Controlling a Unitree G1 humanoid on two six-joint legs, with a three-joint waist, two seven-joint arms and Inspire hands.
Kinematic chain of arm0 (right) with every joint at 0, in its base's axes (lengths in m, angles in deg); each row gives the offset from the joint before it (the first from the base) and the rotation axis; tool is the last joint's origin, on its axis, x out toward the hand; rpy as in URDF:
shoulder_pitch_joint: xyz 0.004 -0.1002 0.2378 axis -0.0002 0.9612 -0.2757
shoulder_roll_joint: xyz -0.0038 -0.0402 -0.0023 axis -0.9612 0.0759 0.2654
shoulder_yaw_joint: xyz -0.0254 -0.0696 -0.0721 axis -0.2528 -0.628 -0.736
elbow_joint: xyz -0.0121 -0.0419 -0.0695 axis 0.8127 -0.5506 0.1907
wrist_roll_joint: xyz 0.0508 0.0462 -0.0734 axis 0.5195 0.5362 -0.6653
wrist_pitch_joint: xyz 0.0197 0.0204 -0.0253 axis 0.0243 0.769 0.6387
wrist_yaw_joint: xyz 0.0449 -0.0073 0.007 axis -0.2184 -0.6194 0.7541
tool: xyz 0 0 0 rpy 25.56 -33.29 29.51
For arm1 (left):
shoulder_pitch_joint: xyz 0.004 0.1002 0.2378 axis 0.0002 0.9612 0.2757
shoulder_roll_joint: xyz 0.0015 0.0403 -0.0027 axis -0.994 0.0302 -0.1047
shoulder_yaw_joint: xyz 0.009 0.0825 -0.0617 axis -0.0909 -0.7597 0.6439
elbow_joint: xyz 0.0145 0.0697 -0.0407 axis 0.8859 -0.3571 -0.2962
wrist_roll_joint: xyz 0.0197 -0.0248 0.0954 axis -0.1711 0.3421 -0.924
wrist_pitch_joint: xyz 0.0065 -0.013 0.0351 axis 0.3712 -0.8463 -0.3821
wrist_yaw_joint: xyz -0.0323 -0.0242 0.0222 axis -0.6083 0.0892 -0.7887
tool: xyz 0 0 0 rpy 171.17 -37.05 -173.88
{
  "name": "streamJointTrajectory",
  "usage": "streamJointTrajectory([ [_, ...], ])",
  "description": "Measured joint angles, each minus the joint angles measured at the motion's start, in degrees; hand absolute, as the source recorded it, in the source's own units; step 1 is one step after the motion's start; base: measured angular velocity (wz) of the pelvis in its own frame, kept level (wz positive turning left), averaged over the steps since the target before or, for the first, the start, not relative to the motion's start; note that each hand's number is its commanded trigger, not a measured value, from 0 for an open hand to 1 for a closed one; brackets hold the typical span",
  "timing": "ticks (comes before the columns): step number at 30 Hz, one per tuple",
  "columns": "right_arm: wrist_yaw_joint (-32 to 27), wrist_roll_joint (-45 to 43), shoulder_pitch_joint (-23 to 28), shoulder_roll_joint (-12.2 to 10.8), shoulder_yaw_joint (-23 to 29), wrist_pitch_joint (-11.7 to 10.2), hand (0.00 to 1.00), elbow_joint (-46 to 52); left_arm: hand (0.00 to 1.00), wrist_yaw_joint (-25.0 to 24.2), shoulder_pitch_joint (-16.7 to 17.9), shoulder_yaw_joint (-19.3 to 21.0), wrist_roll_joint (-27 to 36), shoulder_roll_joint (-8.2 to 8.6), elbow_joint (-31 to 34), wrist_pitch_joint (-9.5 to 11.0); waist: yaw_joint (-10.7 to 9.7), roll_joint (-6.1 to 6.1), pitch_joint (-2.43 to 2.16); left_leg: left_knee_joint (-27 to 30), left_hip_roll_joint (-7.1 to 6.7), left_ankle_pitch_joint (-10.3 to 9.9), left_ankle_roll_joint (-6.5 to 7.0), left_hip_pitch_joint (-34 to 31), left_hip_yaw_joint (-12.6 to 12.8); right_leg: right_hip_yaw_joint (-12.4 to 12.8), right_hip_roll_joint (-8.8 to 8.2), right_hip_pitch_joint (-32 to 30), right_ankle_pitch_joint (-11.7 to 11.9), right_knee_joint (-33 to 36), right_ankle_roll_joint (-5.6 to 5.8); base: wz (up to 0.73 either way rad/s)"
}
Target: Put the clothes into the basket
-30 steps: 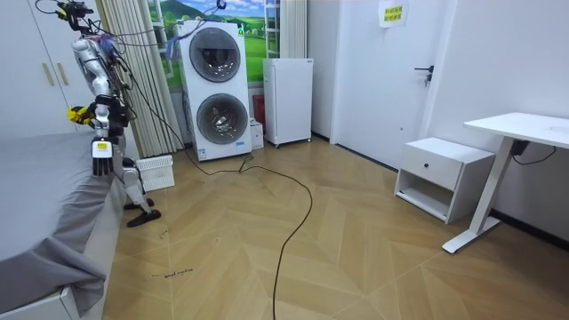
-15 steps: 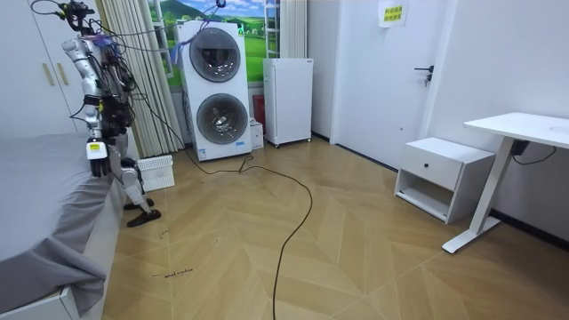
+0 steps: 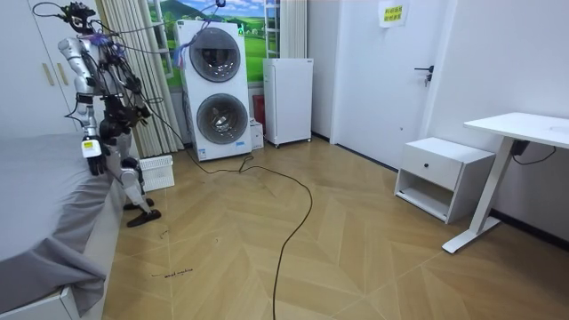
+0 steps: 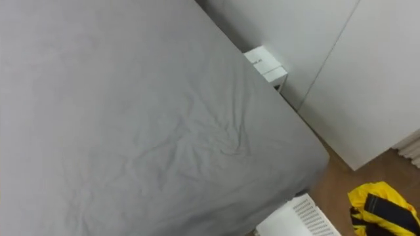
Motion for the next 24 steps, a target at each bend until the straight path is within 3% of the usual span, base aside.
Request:
streamJointTrajectory([
  [6, 0.0, -0.86, -5.52, 2.2, 1.64, -0.13, 1.0, -1.95, 0.0, -0.41, -0.99, -2.02, -0.48, 0.5, -0.4, 0.04, -0.14, 4.59, -0.47, 0.84, -1.07, -0.34, 0.76, -3.79, 1.75, 2.27, -0.27, -5.04, 0.27, 2.61, 0.87, -0.18],
  [8, -0.36, -0.84, -7.41, 2.81, 1.29, -0.82, 1.0, -3.62, 0.0, -0.4, -1.97, -2.78, -0.23, 0.47, -1.26, 0.19, -0.13, 5.33, -0.5, 0.98, -1.21, -0.31, 1.2, -4.86, 1.73, 2.63, -0.48, -6.57, 0.07, 3.63, 0.97, -0.09],
  [12, -0.68, -0.28, -10.06, 3.48, -1.11, -0.91, 0.98, -5.84, 0.0, 0.09, -2.83, -6.53, -0.18, 0.41, -2.13, 2.44, 0.0, 6.69, -0.74, 1.85, -1.82, -0.42, 1.63, -7.43, 1.62, 3.04, -0.65, -9.44, 0.02, 4.7, 0.9, -0.04],
  [13, -0.68, -0.18, -10.6, 3.48, -1.58, -0.92, 0.67, -6.14, 0.0, 0.1, -3.01, -7.23, -0.09, 0.41, -2.39, 2.94, 0.08, 7.05, -0.74, 1.78, -1.97, -0.39, 1.69, -7.69, 1.41, 3.34, -0.52, -9.87, 0.04, 4.91, 0.88, -0.1],
  [14, -0.77, -0.16, -10.91, 3.5, -1.94, -0.91, 0.5, -6.28, 0.0, 0.1, -3.13, -7.53, 0.13, 0.41, -2.7, 3.05, 0.13, 7.16, -0.75, 1.75, -2.04, -0.38, 1.7, -7.81, 1.36, 3.51, -0.47, -10.18, 0.0, 5.15, 0.83, -0.14],
  [15, -1.01, -0.16, -11.2, 3.52, -2.45, -0.92, 0.0, -6.26, 0.0, 0.1, -3.59, -8.1, 0.81, 0.39, -3.68, 3.39, 0.15, 7.42, -0.91, 1.77, -2.1, -0.39, 1.72, -8.22, 1.36, 3.67, -0.41, -10.81, -0.17, 5.6, 0.76, -0.08],
  [16, -1.36, -0.12, -11.48, 3.56, -2.55, -0.96, 0.0, -6.45, 0.0, 0.1, -4.0, -8.46, 0.76, 0.4, -4.22, 3.82, 0.21, 7.73, -1.09, 1.78, -2.07, -0.37, 1.74, -8.75, 1.43, 3.68, -0.39, -11.34, -0.13, 5.61, 0.72, -0.04],
  [24, -1.97, 0.4, -16.24, 5.36, -3.26, -2.1, 0.0, -12.35, 0.0, 0.1, -6.04, -10.36, 2.01, 0.18, -5.64, 4.72, 0.3, 8.96, -0.94, 1.69, -2.07, 0.1, 1.55, -10.37, 0.94, 3.29, -0.44, -12.67, -0.08, 5.41, 0.59, 0.03],
])
